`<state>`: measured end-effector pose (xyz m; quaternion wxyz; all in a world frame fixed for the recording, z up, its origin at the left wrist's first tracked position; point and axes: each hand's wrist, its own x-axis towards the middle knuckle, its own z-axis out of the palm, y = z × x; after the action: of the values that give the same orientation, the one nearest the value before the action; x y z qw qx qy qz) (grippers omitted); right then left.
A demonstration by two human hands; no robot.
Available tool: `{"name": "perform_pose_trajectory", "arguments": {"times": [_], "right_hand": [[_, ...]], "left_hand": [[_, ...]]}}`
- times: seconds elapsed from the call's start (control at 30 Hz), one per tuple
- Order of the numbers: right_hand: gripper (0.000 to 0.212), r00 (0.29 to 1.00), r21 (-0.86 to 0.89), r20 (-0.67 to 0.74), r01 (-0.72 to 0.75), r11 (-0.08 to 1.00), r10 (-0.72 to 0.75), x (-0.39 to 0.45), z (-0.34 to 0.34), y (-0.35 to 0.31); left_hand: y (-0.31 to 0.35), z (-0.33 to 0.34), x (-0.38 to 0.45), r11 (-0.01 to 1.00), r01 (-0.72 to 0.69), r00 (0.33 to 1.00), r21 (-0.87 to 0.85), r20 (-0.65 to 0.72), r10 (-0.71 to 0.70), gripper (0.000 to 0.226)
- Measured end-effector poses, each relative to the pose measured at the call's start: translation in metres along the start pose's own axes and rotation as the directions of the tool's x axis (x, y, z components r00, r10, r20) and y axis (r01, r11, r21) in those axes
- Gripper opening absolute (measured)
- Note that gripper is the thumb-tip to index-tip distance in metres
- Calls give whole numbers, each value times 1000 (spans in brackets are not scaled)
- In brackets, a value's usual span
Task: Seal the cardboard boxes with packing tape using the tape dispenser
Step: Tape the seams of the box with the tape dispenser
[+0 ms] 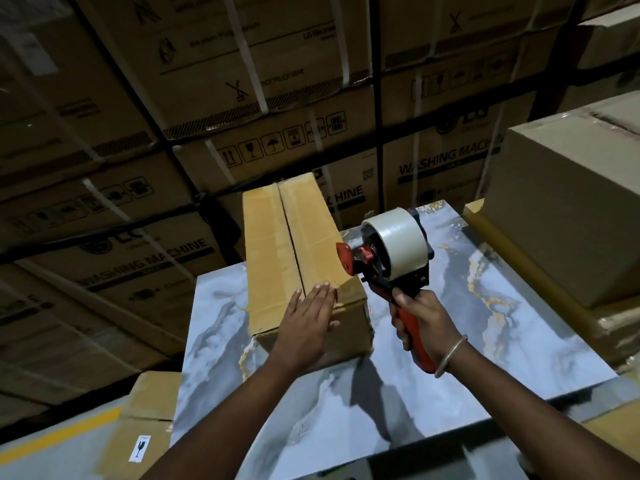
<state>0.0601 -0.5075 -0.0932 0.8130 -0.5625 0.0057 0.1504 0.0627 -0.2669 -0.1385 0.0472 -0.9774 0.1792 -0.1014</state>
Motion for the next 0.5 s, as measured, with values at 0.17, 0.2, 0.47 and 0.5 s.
{"name": "perform_pose_trajectory", "arguments": {"times": [0.17,0.2,0.47,0.5], "right_hand": [[36,996,-73,76,-43,996,48,4,25,-6],[37,994,-85,95,-49,995,57,5,31,-5],[42,969,-160,224,-67,985,102,13,74,-2],[42,967,-173,231,-69,983,108,15,79,-2]], "left_hand": [[-40,-3,-55,995,-95,990,-14,-105,93,57],[-46,-4,-65,996,-81,990,-29,-116,77,56],[-19,1,-106,838,352,873,-417,-177,-455,66],[-5,-1,-102,703,437,780,-561,-152,-607,72]]}}
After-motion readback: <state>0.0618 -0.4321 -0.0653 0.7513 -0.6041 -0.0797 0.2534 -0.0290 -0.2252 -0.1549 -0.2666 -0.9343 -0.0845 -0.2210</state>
